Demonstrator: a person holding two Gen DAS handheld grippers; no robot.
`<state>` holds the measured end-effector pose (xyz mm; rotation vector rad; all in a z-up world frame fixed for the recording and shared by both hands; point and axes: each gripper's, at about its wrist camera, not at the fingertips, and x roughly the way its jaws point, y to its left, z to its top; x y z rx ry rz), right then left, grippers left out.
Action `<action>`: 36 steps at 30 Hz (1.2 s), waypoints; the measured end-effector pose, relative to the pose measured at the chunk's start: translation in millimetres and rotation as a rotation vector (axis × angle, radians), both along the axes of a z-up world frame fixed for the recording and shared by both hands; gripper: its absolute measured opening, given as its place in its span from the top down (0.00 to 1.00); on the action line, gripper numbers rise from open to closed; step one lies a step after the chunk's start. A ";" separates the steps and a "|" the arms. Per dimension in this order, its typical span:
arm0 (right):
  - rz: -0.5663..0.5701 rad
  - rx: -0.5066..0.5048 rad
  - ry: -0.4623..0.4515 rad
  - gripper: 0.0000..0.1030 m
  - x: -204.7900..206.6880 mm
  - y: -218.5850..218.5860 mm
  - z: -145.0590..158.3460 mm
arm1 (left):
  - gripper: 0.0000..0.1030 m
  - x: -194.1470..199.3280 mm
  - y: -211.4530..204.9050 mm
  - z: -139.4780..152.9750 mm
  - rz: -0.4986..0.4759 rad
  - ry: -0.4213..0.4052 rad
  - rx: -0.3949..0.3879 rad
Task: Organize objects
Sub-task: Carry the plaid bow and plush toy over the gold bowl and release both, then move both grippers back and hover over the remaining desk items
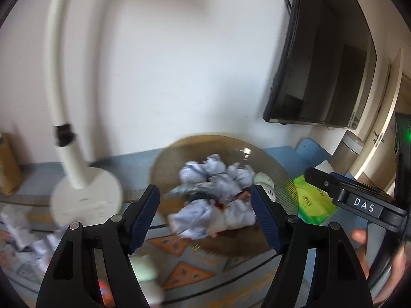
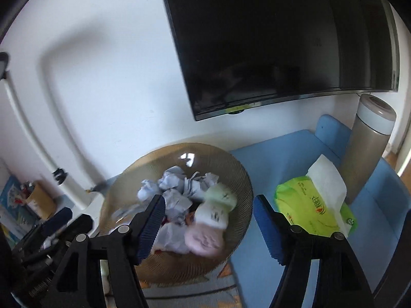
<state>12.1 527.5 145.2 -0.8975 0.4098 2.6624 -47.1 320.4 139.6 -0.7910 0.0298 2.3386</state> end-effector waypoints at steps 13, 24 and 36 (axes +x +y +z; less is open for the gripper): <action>0.333 -0.219 0.000 0.32 69.2 -105.2 22.4 | 0.01 106.1 -199.8 89.2 0.194 0.103 0.077; 0.353 0.056 -0.142 0.32 53.2 -177.4 -103.4 | 0.01 62.7 -282.7 -69.6 0.493 -0.064 -0.084; 0.320 0.085 -0.121 0.27 46.3 -167.3 -123.5 | 0.01 57.2 -272.6 -108.5 0.541 -0.060 -0.085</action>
